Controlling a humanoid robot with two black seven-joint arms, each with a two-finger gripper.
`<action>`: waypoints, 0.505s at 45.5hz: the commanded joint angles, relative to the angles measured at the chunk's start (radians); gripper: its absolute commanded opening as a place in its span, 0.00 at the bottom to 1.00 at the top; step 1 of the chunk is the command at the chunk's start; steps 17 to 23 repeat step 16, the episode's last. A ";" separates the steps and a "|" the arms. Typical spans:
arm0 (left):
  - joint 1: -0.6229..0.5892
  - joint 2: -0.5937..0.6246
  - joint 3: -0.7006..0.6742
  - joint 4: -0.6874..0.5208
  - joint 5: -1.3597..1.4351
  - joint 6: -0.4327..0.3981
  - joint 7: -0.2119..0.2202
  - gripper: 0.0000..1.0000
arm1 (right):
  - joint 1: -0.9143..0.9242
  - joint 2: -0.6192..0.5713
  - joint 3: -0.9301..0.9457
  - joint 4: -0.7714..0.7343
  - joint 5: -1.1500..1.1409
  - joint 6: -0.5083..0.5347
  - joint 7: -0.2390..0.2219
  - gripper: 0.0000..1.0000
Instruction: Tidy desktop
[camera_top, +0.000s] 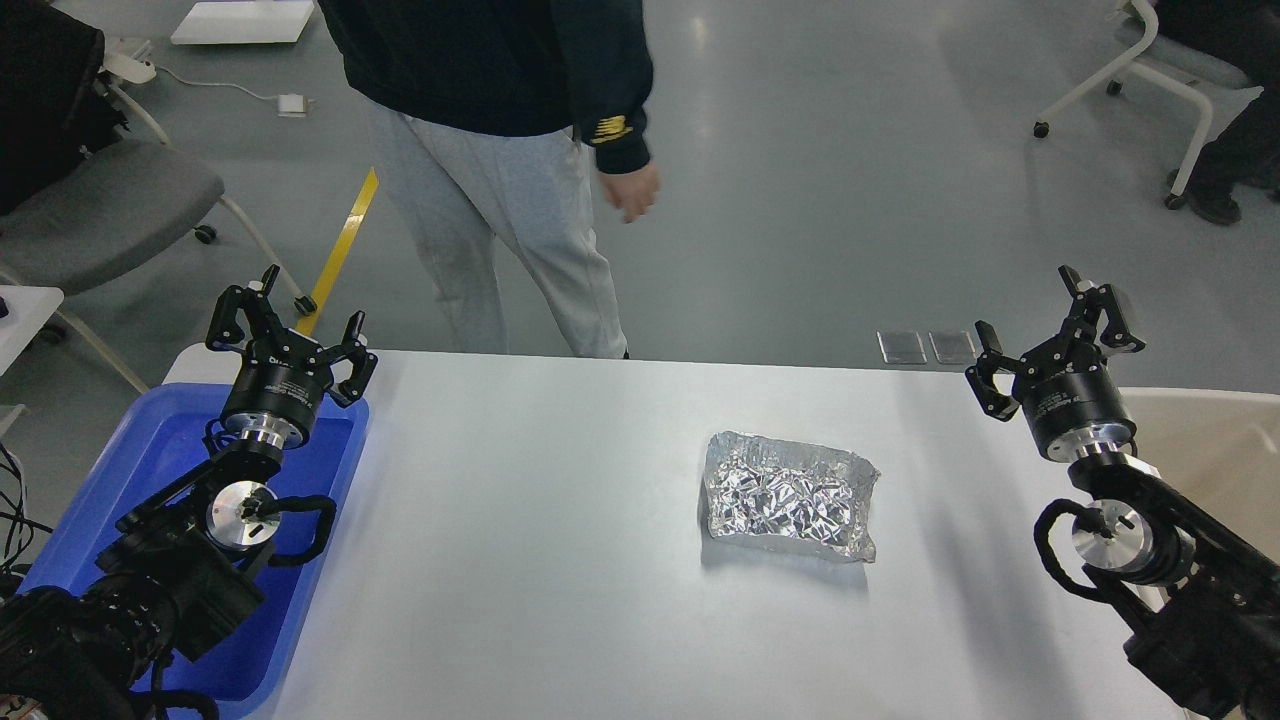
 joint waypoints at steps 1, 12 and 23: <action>0.000 0.000 0.000 0.000 0.000 0.001 0.001 1.00 | 0.011 0.027 -0.013 0.016 -0.054 -0.068 0.007 1.00; 0.000 0.000 0.000 0.000 0.000 0.001 0.001 1.00 | 0.014 0.044 -0.020 0.022 -0.058 -0.089 0.007 1.00; 0.000 0.000 0.002 0.000 0.000 0.001 0.001 1.00 | 0.016 0.044 -0.021 0.022 -0.058 -0.092 0.007 1.00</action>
